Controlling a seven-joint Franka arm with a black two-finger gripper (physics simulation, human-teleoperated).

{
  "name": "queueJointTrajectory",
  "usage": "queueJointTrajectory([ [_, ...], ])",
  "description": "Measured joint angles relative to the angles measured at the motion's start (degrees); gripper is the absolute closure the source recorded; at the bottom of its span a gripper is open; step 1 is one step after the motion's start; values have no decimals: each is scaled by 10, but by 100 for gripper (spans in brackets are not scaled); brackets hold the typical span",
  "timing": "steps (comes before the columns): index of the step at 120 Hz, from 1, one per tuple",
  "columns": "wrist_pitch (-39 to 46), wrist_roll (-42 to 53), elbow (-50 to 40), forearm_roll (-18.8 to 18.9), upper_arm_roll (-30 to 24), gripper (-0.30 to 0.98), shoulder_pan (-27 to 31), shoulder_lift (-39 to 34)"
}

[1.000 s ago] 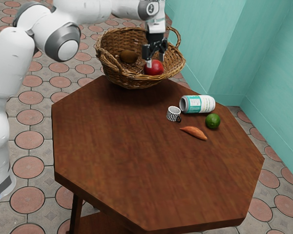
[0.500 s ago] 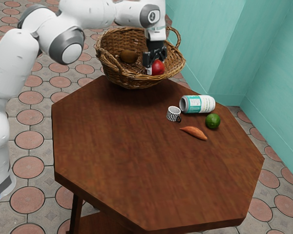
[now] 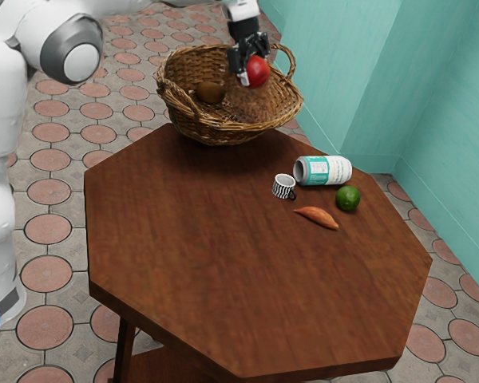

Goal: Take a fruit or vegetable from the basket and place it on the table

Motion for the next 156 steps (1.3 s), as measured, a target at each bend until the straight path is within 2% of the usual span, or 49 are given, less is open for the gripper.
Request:
queueJointTrajectory([
  [10,0,-3,0,0,0,21,-24,-47],
  [21,-1,-10,3,-1,1,22,-65,-64],
  [54,1,-42,19,-13,-2,22,-205,-16],
  [73,8,-58,27,-33,-2,21,-221,20],
  [88,18,-67,33,-46,-2,27,-234,40],
  [100,21,-74,33,-50,-1,11,-238,40],
  [128,23,-85,33,-65,0,2,-240,39],
  [132,32,-86,31,-78,-1,2,-243,43],
  [142,61,-97,17,-175,0,1,-254,44],
  [148,88,-145,14,-204,0,1,-277,31],
  [153,109,-227,13,-179,-3,0,-306,12],
  [156,117,-288,14,-141,-8,0,-328,-7],
])
